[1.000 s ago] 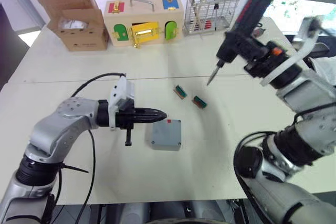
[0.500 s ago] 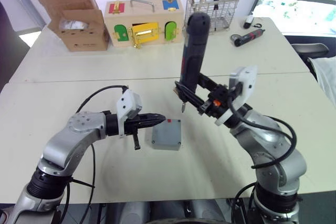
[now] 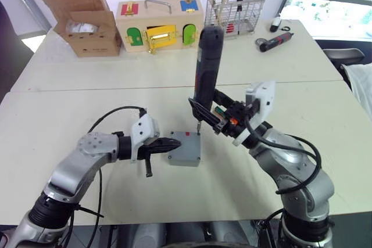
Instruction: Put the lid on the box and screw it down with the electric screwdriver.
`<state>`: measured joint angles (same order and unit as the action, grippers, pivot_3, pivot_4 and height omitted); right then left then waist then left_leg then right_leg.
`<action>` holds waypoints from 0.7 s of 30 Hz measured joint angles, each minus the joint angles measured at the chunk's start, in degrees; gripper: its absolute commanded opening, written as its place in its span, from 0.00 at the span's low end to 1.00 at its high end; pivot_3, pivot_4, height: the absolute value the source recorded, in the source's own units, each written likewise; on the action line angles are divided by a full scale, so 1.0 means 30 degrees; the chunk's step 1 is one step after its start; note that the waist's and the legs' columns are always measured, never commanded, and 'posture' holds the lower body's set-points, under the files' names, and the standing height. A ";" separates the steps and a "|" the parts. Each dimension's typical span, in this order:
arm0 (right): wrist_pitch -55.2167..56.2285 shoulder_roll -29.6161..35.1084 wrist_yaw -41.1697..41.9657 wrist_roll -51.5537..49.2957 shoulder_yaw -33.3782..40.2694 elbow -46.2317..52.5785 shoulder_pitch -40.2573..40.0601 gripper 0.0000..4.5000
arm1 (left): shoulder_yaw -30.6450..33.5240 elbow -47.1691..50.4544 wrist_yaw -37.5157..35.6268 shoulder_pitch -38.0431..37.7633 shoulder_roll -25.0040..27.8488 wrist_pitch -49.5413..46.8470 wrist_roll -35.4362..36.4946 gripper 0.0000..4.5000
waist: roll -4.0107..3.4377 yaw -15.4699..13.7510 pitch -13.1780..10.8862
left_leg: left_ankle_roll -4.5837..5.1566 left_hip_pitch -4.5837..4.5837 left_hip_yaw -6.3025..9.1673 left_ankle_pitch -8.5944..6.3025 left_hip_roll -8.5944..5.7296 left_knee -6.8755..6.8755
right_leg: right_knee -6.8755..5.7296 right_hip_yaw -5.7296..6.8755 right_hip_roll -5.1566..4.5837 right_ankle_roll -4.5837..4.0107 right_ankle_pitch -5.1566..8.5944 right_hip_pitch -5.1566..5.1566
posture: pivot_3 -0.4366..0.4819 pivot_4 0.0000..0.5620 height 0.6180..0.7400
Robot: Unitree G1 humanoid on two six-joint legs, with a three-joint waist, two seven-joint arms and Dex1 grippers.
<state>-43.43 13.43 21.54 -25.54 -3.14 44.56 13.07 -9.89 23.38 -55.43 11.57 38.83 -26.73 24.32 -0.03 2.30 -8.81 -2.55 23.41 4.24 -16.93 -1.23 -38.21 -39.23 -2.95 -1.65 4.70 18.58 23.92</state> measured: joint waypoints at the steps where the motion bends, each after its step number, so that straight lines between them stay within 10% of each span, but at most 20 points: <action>1: 0.0001 0.0094 -0.0014 -0.0117 0.0001 0.0037 -0.0079 0.42 | -0.0027 -0.0014 -0.0066 -0.0004 0.0001 0.0097 -0.0066 0.00 | 0.0000 -0.0001 0.0000 | 0.0000 -0.0003 0.0003 0.0000 0.0000 0.0000 | 0.0000 0.0001 0.0000 0.0000 0.0000 -0.0006 | 0.48 0.27 1.00; 21: 0.2872 0.2001 0.0794 0.0946 -0.1783 -0.0408 -0.1042 0.42 | -0.0132 -0.0547 -0.0480 -0.0269 -0.0098 0.1244 -0.0562 0.00 | 0.0008 -0.0043 0.0006 | 0.0077 -0.0171 0.0036 -0.0045 0.0000 0.0002 | 0.0030 0.0027 0.0003 0.0000 0.0001 -0.0204 | 0.48 0.27 1.00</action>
<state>-34.81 19.43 23.92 -22.70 -8.49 43.34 9.94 -10.28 21.74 -56.87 10.77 38.54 -23.00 22.63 -0.01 2.17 -8.79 -2.32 22.90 4.34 -17.06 -1.24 -38.20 -39.14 -2.87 -1.64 4.70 18.59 23.30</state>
